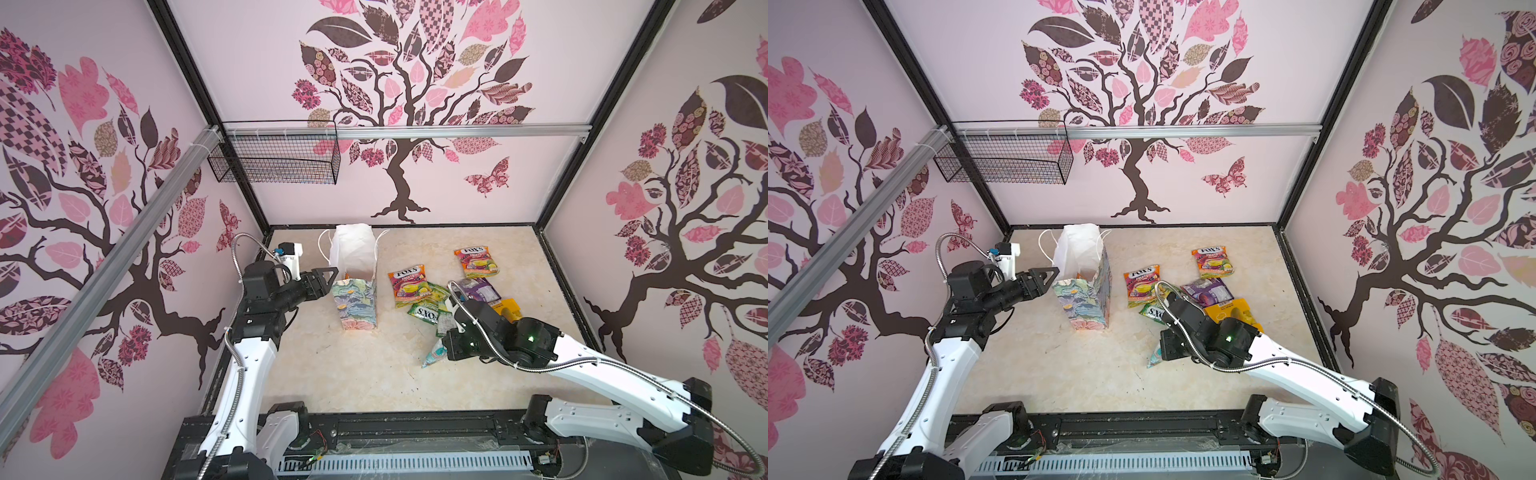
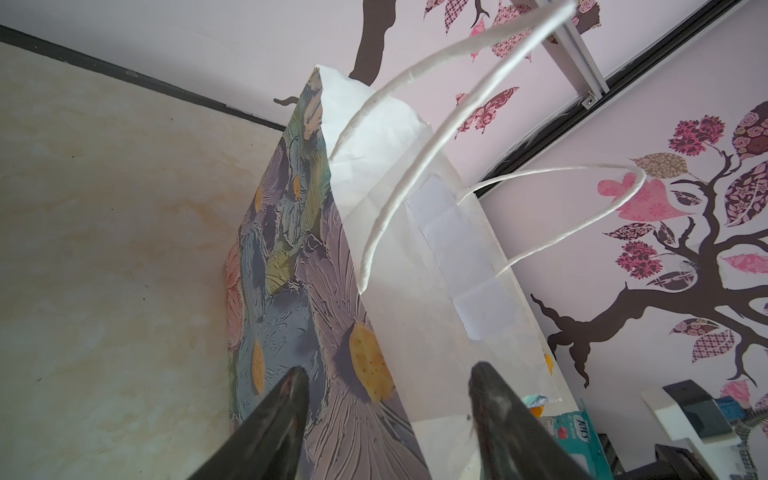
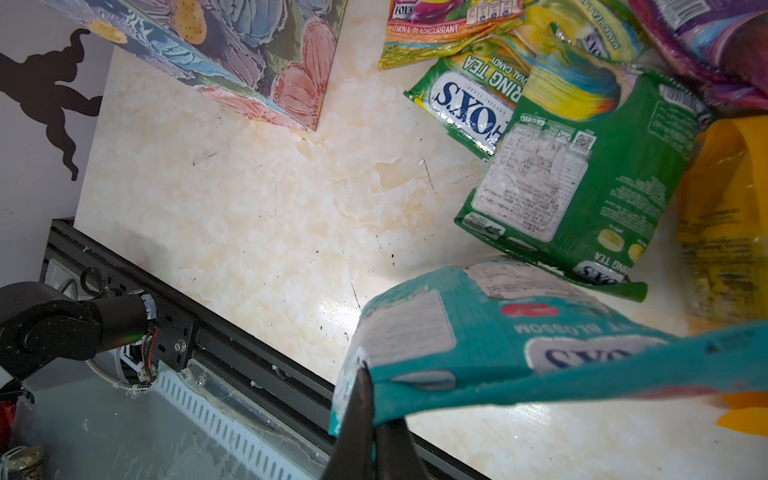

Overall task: Place the snacks into the paper bag
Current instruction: 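Lift the teal packet and carry it toward the white bag with the right gripper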

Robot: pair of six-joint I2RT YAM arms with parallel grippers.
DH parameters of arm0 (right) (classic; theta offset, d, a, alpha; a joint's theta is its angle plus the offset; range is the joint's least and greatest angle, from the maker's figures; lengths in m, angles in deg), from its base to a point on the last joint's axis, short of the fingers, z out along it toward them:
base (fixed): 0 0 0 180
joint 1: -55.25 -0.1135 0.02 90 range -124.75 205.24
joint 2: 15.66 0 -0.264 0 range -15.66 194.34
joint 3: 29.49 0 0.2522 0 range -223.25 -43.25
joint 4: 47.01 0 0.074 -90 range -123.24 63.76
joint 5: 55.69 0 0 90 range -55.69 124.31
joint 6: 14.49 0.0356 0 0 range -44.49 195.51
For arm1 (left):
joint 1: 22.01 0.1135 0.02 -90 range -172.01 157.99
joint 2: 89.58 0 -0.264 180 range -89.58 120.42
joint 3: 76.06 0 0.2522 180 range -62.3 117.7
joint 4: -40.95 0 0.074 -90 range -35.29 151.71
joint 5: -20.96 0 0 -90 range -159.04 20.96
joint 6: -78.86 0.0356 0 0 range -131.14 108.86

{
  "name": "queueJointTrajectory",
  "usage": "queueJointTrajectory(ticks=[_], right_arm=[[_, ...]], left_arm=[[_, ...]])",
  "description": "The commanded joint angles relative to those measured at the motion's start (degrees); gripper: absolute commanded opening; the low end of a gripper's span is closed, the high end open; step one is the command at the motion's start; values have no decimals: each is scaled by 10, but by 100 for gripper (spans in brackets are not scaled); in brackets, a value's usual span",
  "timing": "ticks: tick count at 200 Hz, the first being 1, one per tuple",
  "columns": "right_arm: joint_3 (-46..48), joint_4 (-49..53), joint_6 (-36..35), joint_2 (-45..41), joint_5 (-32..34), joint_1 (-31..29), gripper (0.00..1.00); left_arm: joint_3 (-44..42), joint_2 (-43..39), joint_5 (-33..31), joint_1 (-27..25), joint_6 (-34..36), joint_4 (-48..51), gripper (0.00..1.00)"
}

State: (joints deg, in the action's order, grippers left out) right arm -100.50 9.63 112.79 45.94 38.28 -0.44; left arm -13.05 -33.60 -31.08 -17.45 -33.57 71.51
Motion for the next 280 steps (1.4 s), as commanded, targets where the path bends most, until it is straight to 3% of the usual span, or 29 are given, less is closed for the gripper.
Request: queueJointTrajectory(ticks=[1, 83, 174, 247, 280], right_arm=[[-44, 12, -35, 14, 1, 3, 0], [-199, 19, -157, 82, -85, 2, 0], [-530, 78, -254, 252, -153, -17, 0], [-796, 142, -317, 393, -116, -28, 0], [-829, 103, -357, 423, -74, -28, 0]], left_arm=[[-6, -11, -2, -2, 8, -6, 65], [-6, -22, -8, 1, 11, -3, 65], [-7, -23, -26, 5, 12, 3, 65], [-6, -15, -17, 6, 9, 3, 65], [0, -10, -38, 6, 14, 21, 64]])
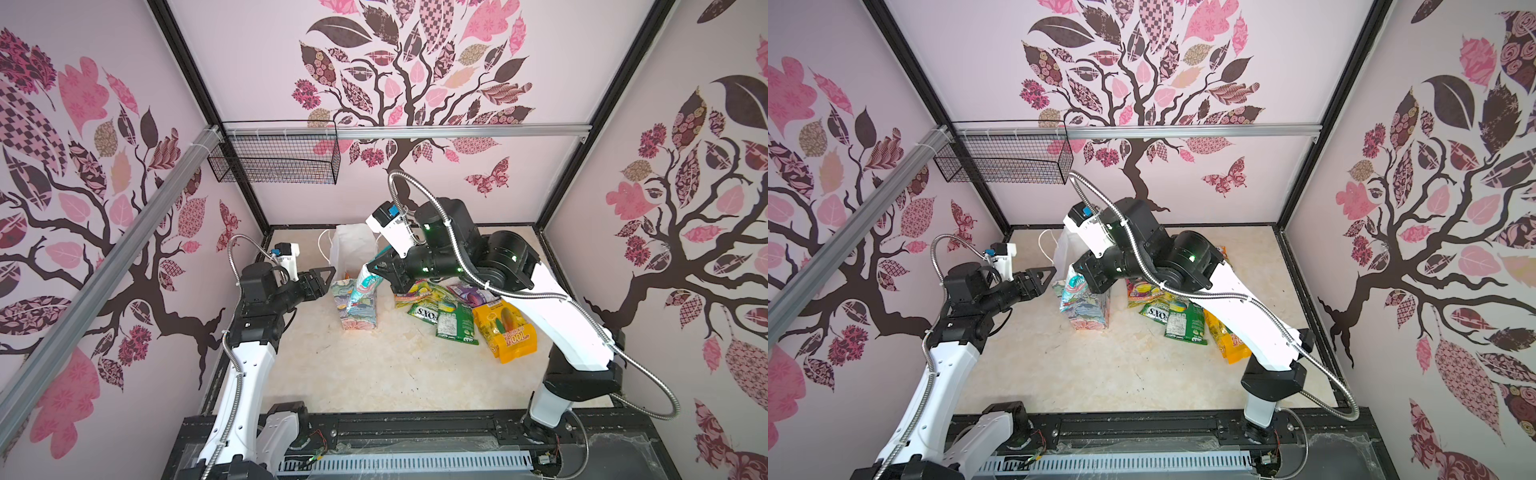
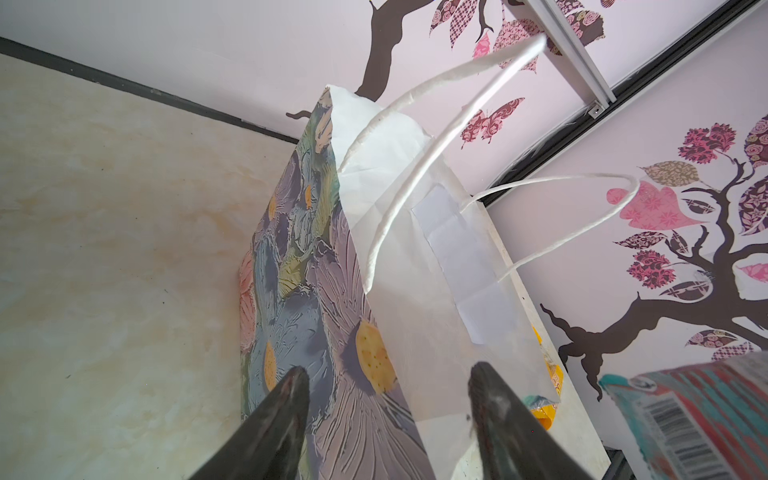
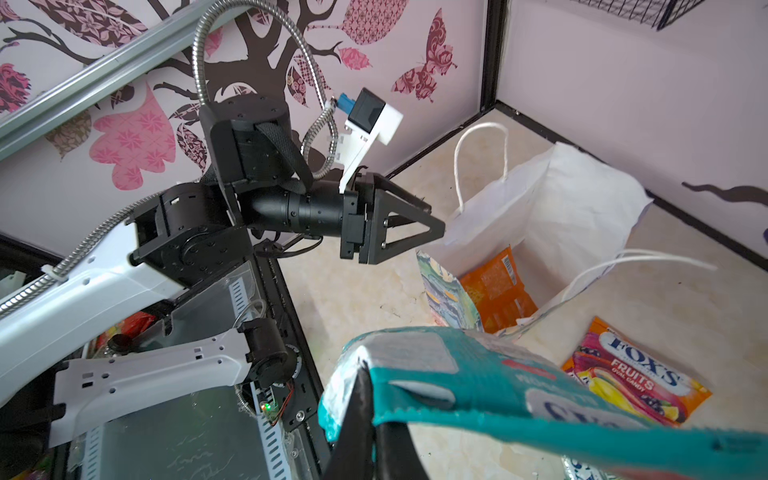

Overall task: Place the snacks into the paper bag
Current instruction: 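Lift the teal packet and carry it toward the white bag with the right gripper, then hold the teal packet over the white bag's opening with the right gripper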

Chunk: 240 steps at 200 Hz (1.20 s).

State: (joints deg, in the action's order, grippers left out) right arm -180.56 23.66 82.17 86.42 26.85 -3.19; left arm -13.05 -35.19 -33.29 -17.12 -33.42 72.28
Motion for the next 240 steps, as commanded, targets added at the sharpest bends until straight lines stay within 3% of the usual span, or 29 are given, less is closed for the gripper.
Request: queueJointTrajectory(ticks=[1, 75, 194, 240], right_arm=[[-28, -40, -53, 19, 41, -1, 0], [-94, -124, -139, 81, 47, 7, 0], [-125, -189, -153, 171, -24, 61, 0], [-125, -170, -150, 189, -50, 88, 0]], left_arm=[[0, 6, -16, 3, 13, 14, 64], [1, 10, -19, 2, 13, 18, 64], [5, 27, -13, 2, 12, 20, 63], [5, 29, -14, 3, 12, 21, 63]])
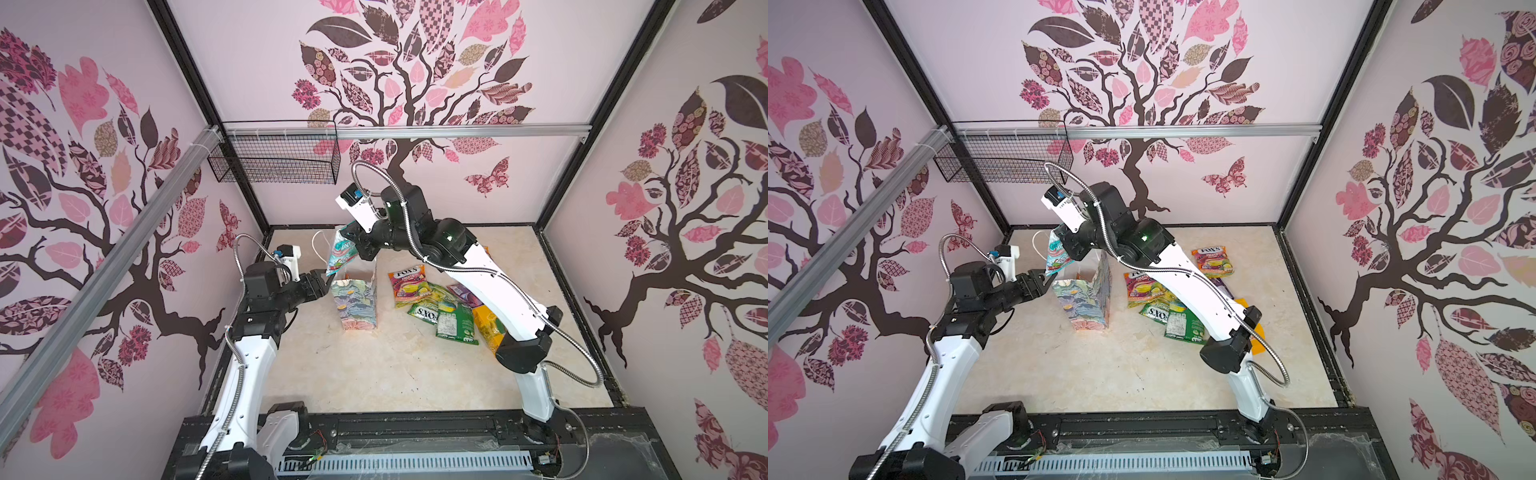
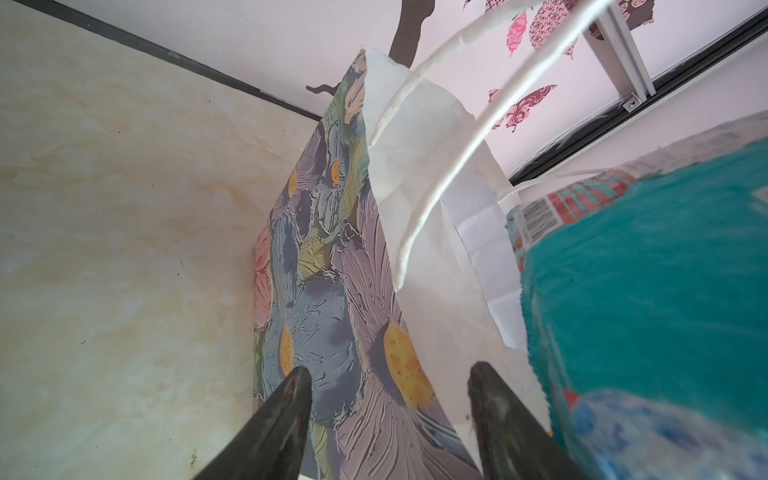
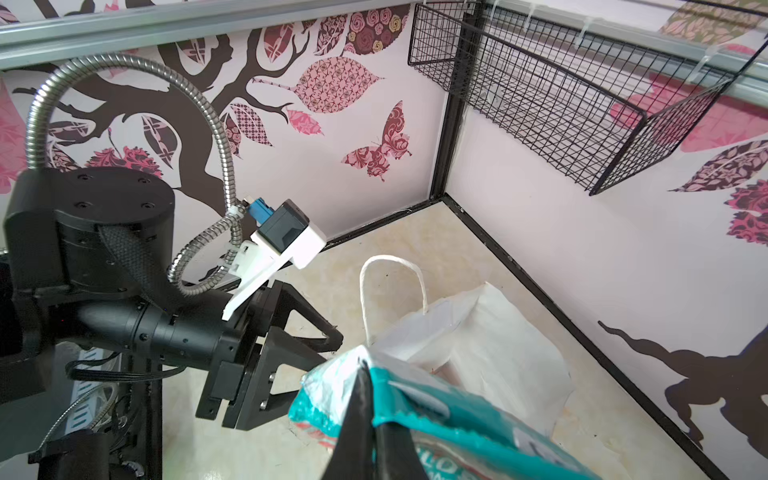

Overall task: Place the snacks into the paper bag
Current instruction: 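Hold the teal packet over the white bag's opening with the right gripper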

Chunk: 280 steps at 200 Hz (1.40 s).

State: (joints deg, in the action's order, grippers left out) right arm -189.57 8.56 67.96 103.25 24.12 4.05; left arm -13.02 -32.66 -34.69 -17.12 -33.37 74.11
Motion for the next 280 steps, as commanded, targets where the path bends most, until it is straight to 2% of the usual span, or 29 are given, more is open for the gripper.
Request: queueJointTrajectory(ticks=[1, 99, 177, 231, 280], right_arm=[[-35, -19, -7, 21, -23, 16, 0], [-35, 55, -80, 29, 37, 17, 0], [-20, 118, -123, 24, 35, 11, 0], [-20, 112, -155, 44, 93, -22, 0], [-29, 97, -157, 67, 102, -34, 0]], left_arm=[[5, 4, 0, 3, 11, 3, 63], [6, 3, -2, 2, 13, 6, 63], [7, 7, -1, 4, 12, 6, 63], [7, 4, 0, 5, 12, 6, 63], [6, 4, 0, 6, 12, 4, 63]])
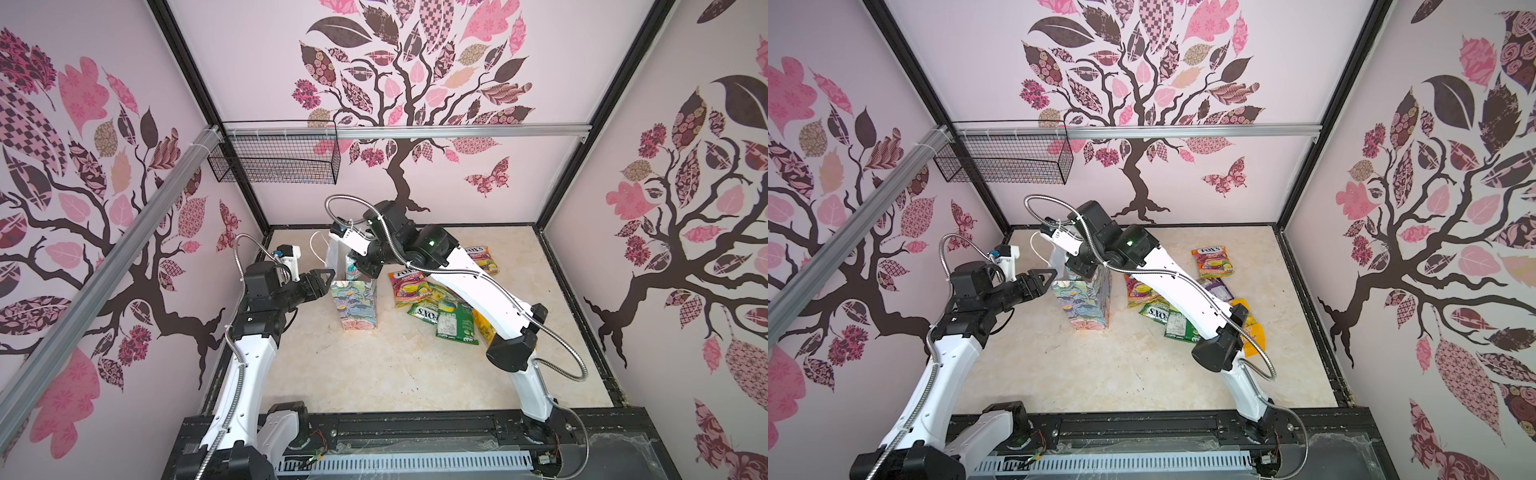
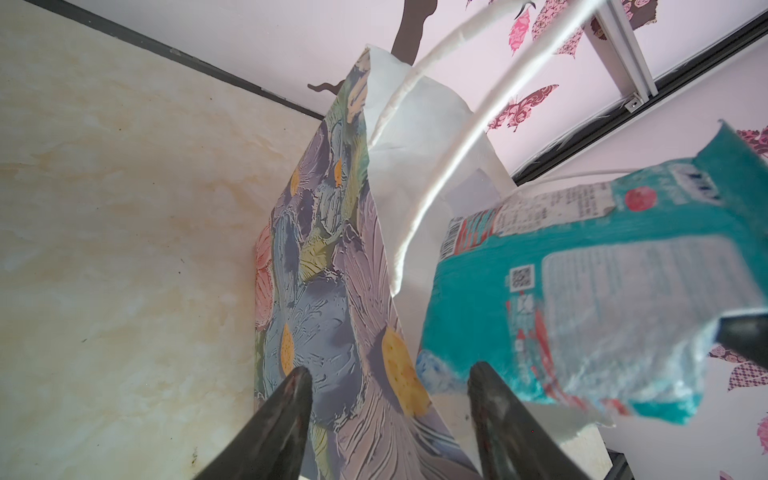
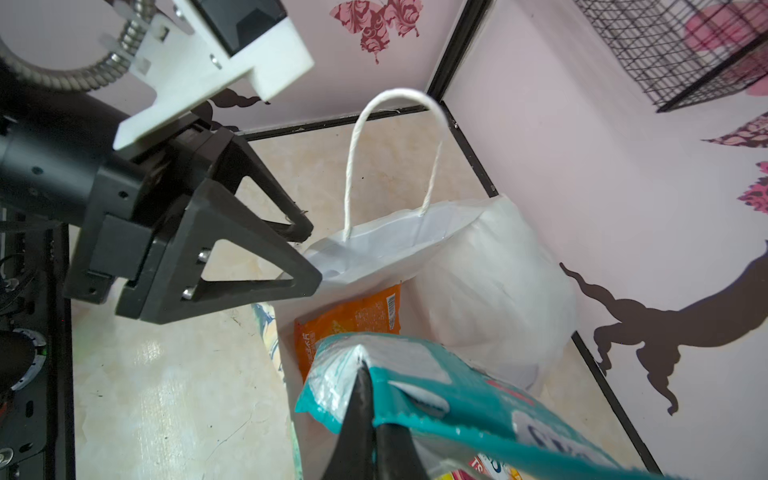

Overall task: Place the snacks into the paper bag
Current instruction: 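Hold the teal packet over the white bag's opening with the right gripper, then open the right gripper to drop the teal packet into the white bag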

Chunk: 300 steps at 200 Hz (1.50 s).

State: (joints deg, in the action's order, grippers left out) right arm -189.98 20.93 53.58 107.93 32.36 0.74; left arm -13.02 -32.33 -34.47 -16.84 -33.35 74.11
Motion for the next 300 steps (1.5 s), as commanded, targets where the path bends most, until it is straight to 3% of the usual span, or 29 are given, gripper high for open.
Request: queueJointTrajectory(ticks=[1, 110, 153, 205, 300], right_arm=[[-25, -27, -13, 21, 19, -1, 0], [-25, -37, 18, 51, -23, 17, 0], [-25, -43, 40, 57, -59, 18, 7], [-30, -50, 52, 55, -58, 17, 21], [-29, -40, 65, 16, -43, 17, 25]], left_arm=[[6, 0, -2, 3, 12, 4, 63], [4, 0, 1, 3, 9, 1, 63], [4, -1, 3, 3, 8, 0, 63], [4, -3, 4, 2, 9, -1, 63], [4, -4, 5, 3, 9, -1, 63]])
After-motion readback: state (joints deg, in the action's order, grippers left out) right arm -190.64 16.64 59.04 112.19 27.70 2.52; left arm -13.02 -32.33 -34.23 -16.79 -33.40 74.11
